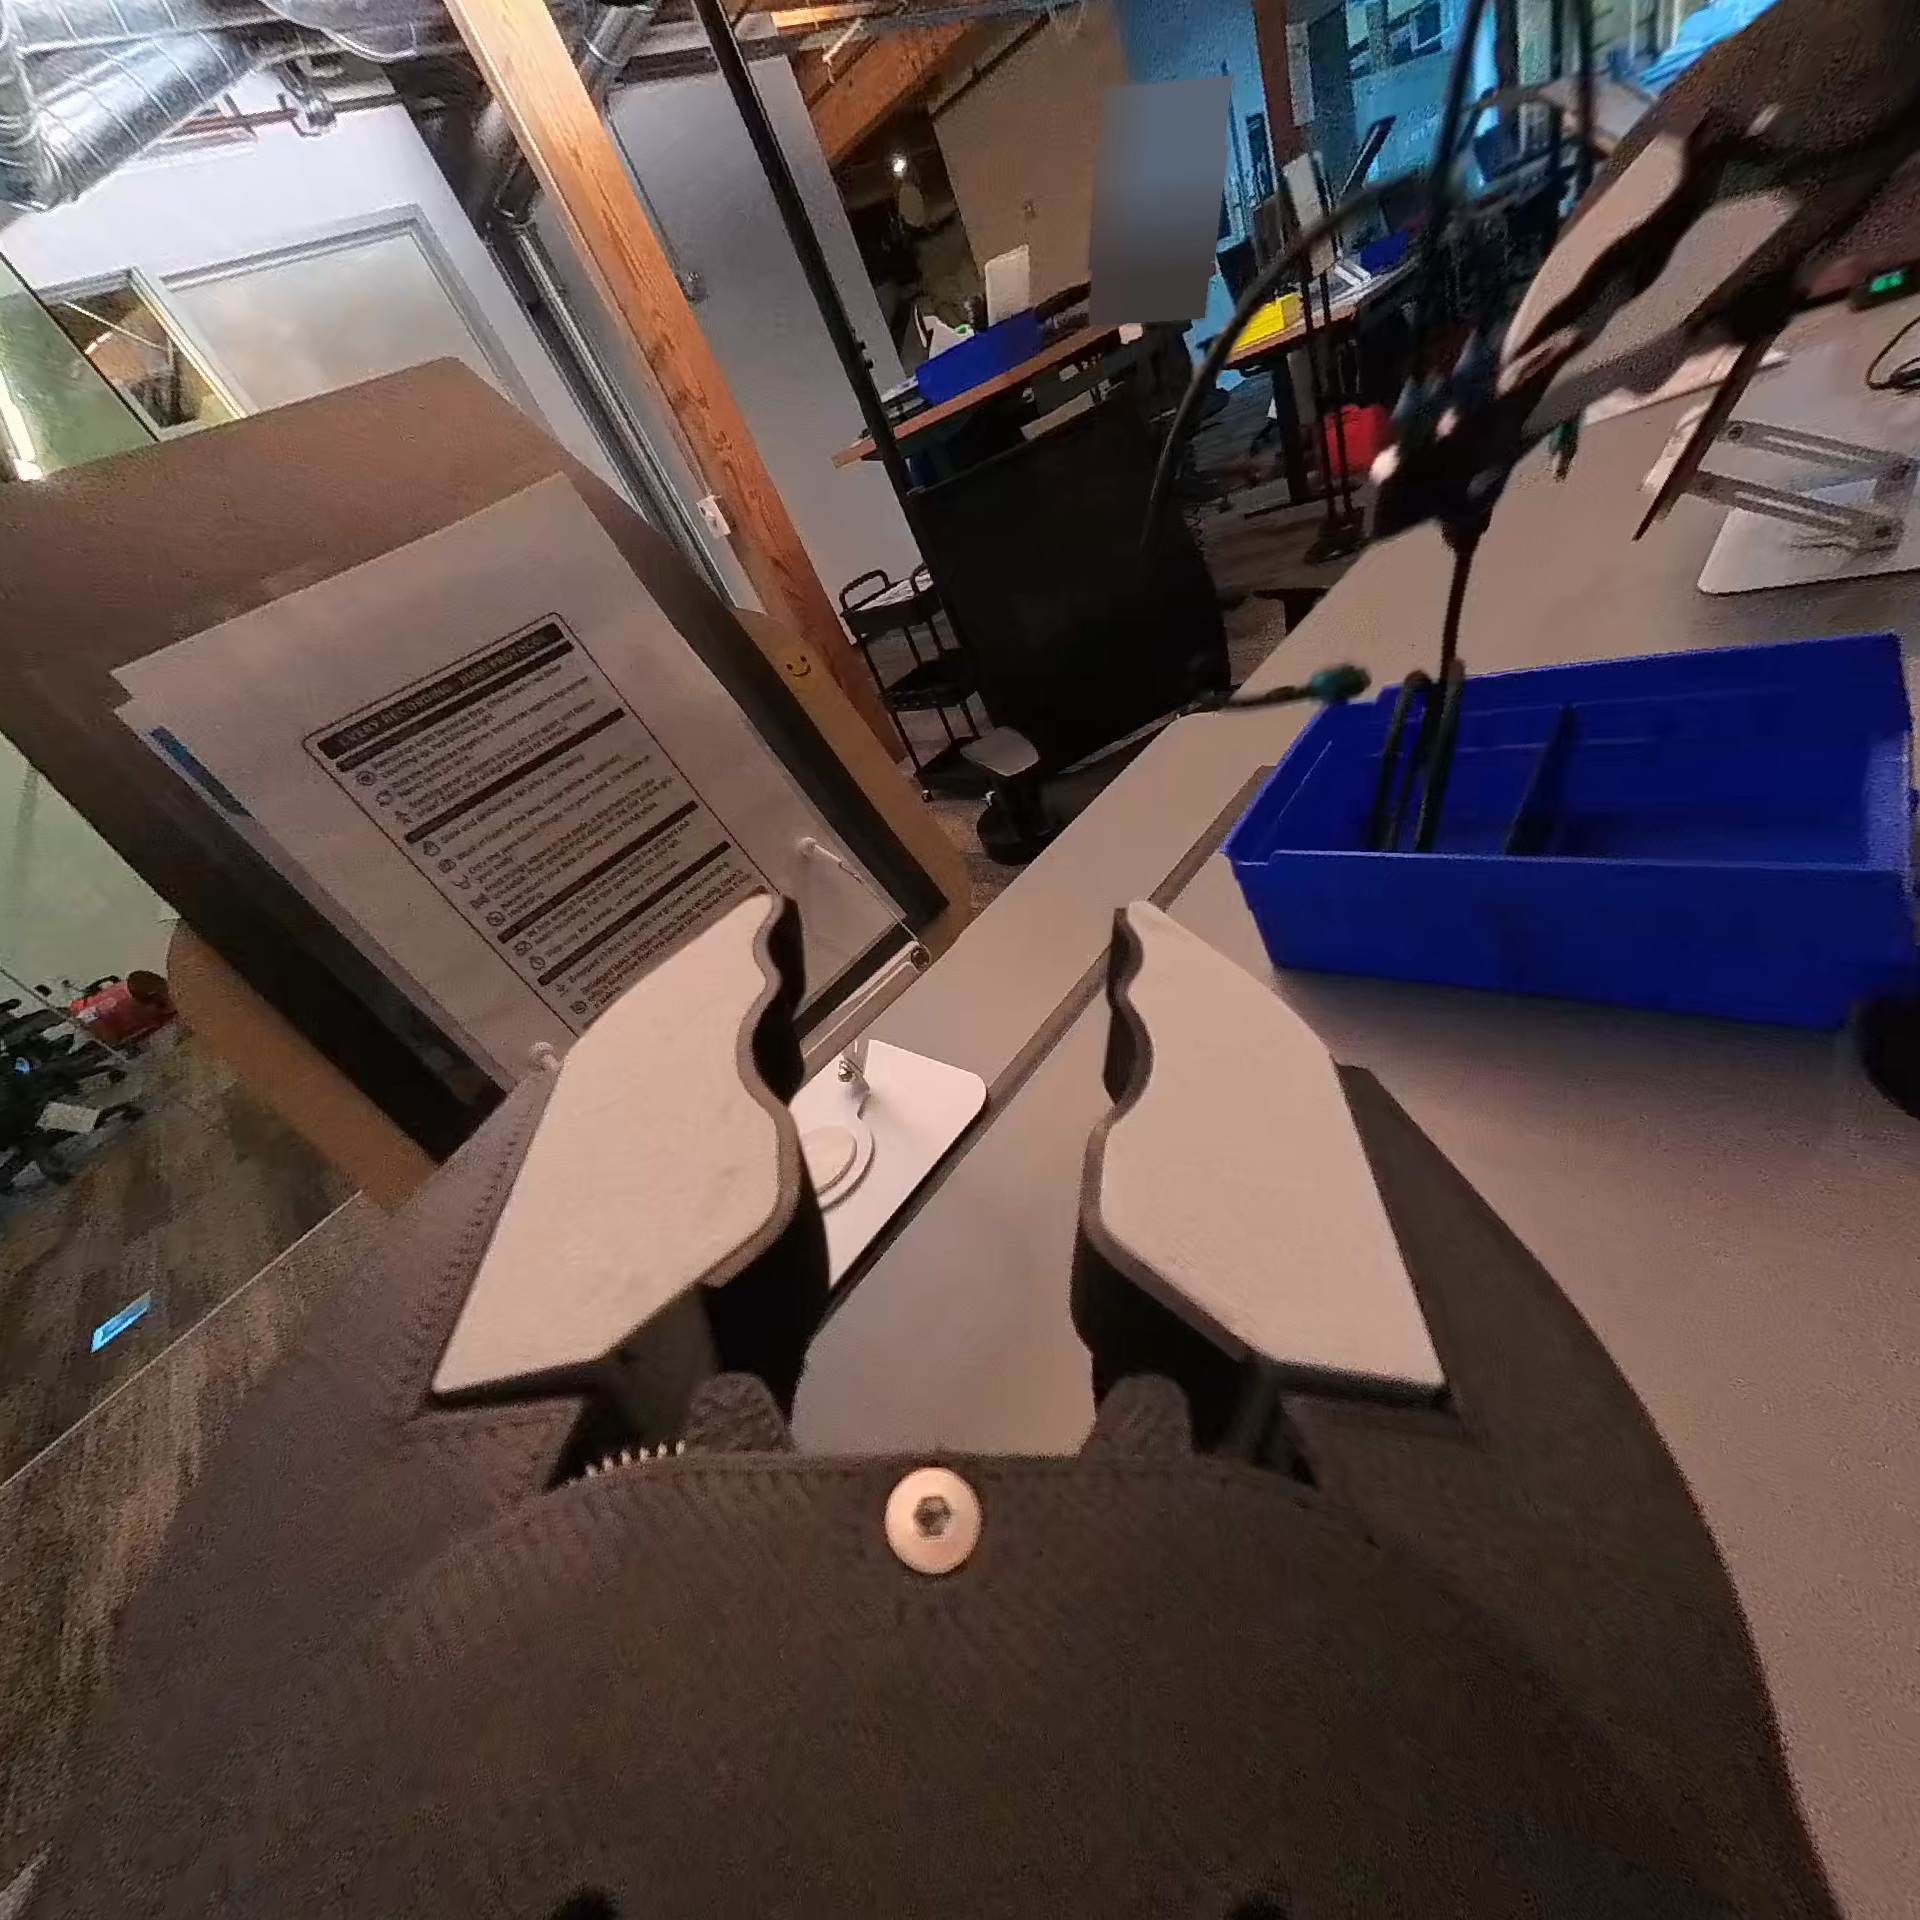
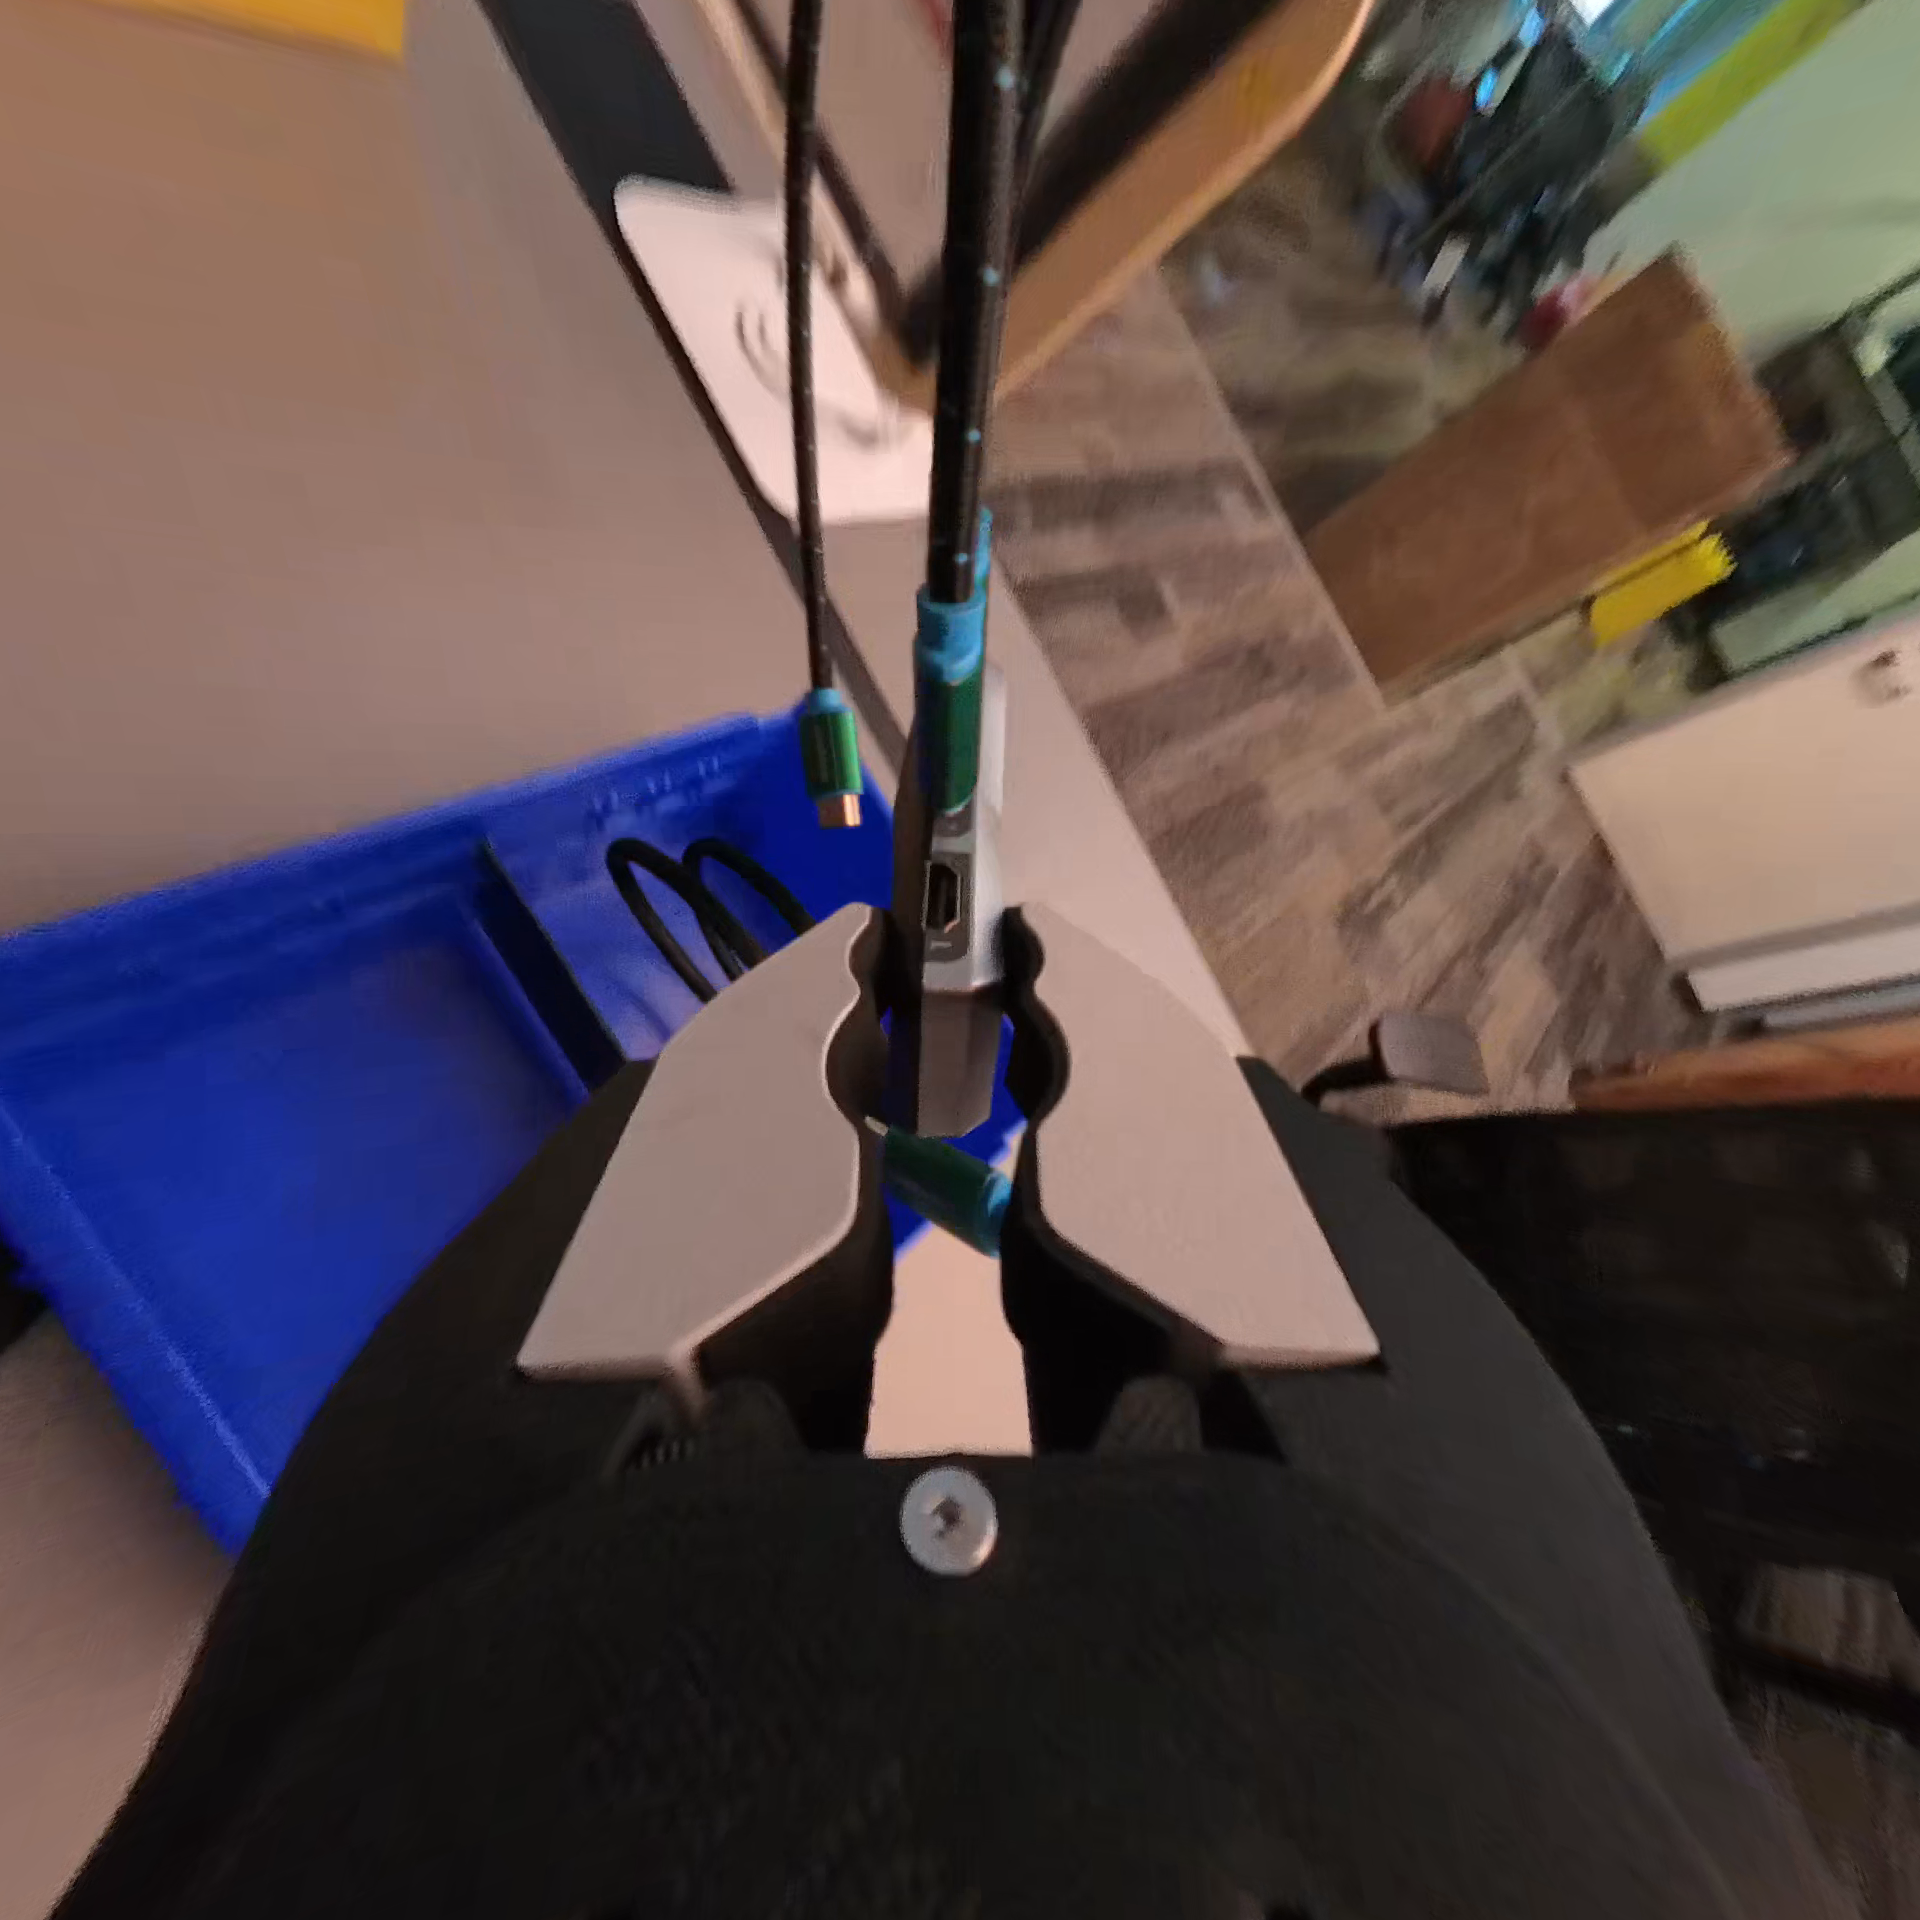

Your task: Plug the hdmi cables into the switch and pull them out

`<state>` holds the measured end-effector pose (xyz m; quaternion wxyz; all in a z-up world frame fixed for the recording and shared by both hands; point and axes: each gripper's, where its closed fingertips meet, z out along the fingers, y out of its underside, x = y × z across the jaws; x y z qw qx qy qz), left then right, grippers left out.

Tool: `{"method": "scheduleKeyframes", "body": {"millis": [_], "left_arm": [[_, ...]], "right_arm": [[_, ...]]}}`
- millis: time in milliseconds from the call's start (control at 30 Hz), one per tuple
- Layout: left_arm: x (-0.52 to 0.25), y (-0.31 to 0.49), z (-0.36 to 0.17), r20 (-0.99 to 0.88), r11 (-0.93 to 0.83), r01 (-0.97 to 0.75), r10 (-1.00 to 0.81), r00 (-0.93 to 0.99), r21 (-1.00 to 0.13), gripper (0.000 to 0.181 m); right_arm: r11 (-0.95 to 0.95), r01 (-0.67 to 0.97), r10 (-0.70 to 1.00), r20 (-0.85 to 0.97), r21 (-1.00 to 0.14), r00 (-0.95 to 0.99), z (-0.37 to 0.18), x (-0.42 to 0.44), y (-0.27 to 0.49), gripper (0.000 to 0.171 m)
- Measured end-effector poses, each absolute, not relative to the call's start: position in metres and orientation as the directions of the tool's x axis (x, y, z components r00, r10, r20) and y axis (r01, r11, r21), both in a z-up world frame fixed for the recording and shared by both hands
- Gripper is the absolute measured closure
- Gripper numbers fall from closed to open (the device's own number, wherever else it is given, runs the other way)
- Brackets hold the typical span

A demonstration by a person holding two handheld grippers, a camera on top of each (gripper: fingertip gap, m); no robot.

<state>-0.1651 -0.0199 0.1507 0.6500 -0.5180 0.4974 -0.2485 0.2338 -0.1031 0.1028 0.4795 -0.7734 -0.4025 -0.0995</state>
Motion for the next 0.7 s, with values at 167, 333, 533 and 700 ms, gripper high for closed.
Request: {"method": "scheduleKeyframes", "body": {"millis": [167, 333, 533, 700], "left_arm": [[-0.164, -0.036, 0.152, -0.409, 0.36, -0.198, -0.838, 0.36, -0.912, 0.128], [-0.152, -0.052, 0.148, -0.416, 0.355, -0.232, -0.849, 0.326, -0.906, 0.127], [-0.134, -0.083, 0.137, -0.413, 0.36, -0.228, -0.873, 0.26, -0.905, 0.127], [-0.128, -0.092, 0.122, -0.425, 0.356, -0.281, -0.871, 0.245, -0.891, 0.125]], "right_arm": [[-0.338, 0.735, 0.637, 0.431, -0.588, 0.639, 0.024, 0.239, -0.082, 0.15], [-0.497, 0.71, 0.718, 0.223, -0.499, 0.66, -0.019, 0.244, -0.077, 0.15], [-0.535, 0.685, 0.715, 0.166, -0.495, 0.679, -0.034, 0.248, -0.061, 0.149], [-0.491, 0.697, 0.722, 0.203, -0.523, 0.661, -0.021, 0.258, -0.067, 0.149]]}}
